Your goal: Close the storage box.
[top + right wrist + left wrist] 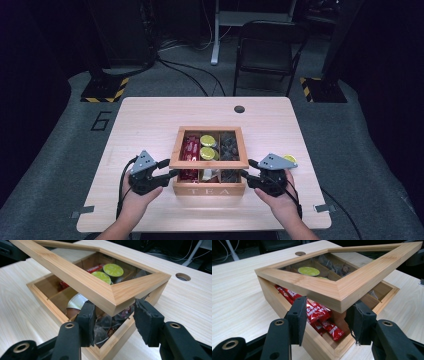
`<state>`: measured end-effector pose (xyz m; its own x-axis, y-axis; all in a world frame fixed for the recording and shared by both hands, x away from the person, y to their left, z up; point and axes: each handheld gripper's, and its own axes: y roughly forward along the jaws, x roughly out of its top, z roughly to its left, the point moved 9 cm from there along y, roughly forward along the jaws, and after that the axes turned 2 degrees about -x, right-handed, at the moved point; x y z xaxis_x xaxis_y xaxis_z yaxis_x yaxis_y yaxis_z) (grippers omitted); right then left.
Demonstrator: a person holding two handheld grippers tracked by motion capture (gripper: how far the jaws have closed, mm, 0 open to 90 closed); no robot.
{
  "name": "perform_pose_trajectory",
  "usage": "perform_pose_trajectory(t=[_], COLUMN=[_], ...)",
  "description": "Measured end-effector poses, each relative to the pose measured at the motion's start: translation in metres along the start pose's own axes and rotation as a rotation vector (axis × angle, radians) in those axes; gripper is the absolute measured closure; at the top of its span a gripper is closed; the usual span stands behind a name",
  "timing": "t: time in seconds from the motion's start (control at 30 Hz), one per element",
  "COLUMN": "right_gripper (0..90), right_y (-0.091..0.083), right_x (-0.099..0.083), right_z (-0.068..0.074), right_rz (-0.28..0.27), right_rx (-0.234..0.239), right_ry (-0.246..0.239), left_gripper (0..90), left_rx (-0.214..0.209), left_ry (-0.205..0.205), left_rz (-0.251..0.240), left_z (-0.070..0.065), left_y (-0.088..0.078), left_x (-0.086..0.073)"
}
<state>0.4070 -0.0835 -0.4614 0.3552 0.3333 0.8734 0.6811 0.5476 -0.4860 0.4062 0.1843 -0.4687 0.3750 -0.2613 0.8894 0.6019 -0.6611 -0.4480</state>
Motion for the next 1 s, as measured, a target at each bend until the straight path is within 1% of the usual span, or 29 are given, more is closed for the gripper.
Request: perform_pose_trajectory(t=[0.03,0.1,0.17,0.33,0.37,0.47,0.57,0.63,0.77,0.8,0.83,0.87,0.9,0.93,0.97,1.0], right_gripper=[52.1,52.1,51.6,50.2,49.7,49.2,49.1,49.1,48.6,48.6,48.6,48.5,48.3,47.9,48.0,47.5], right_y=[0.0,0.0,0.001,0.003,0.004,0.006,0.007,0.007,0.008,0.009,0.009,0.009,0.009,0.009,0.008,0.007], right_x=[-0.001,-0.003,-0.008,-0.017,-0.019,-0.024,-0.03,-0.033,-0.04,-0.041,-0.043,-0.043,-0.045,-0.045,-0.045,-0.043], right_z=[0.0,0.001,0.003,0.005,0.005,0.007,0.008,0.01,0.012,0.012,0.013,0.013,0.013,0.014,0.014,0.013], right_rz=[0.006,0.008,0.015,0.021,0.02,0.032,0.042,0.052,0.075,0.079,0.086,0.09,0.099,0.104,0.094,0.084], right_rx=[-0.003,0.0,0.01,0.019,0.021,0.02,0.027,0.032,0.037,0.034,0.033,0.038,0.039,0.041,0.047,0.047], right_ry=[0.0,0.002,0.003,0.013,0.009,0.014,0.009,0.013,0.007,-0.002,0.006,-0.001,0.003,0.001,-0.001,0.002], left_gripper=[51.9,51.9,52.2,52.1,52.1,52.0,51.9,51.8,49.9,48.4,46.7,45.7,44.5,44.5,44.3,39.8], left_rx=[-0.002,-0.001,-0.007,-0.014,-0.014,-0.025,-0.027,-0.039,-0.052,-0.05,-0.048,-0.05,-0.051,-0.052,-0.049,-0.042], left_ry=[-0.006,-0.006,-0.006,-0.005,-0.005,-0.013,-0.02,-0.026,-0.017,-0.014,-0.012,-0.017,-0.014,-0.01,0.006,-0.015], left_rz=[0.001,0.004,0.013,0.015,0.015,0.017,0.02,0.028,0.039,0.047,0.055,0.064,0.074,0.091,0.12,0.132], left_z=[0.0,-0.001,-0.002,-0.004,-0.004,-0.005,-0.005,-0.007,-0.011,-0.012,-0.012,-0.012,-0.012,-0.012,-0.012,-0.012], left_y=[0.001,0.001,0.003,0.007,0.007,0.01,0.012,0.013,0.014,0.014,0.014,0.015,0.015,0.015,0.016,0.018], left_x=[-0.003,-0.005,-0.011,-0.019,-0.019,-0.027,-0.031,-0.037,-0.041,-0.042,-0.043,-0.044,-0.045,-0.047,-0.051,-0.054])
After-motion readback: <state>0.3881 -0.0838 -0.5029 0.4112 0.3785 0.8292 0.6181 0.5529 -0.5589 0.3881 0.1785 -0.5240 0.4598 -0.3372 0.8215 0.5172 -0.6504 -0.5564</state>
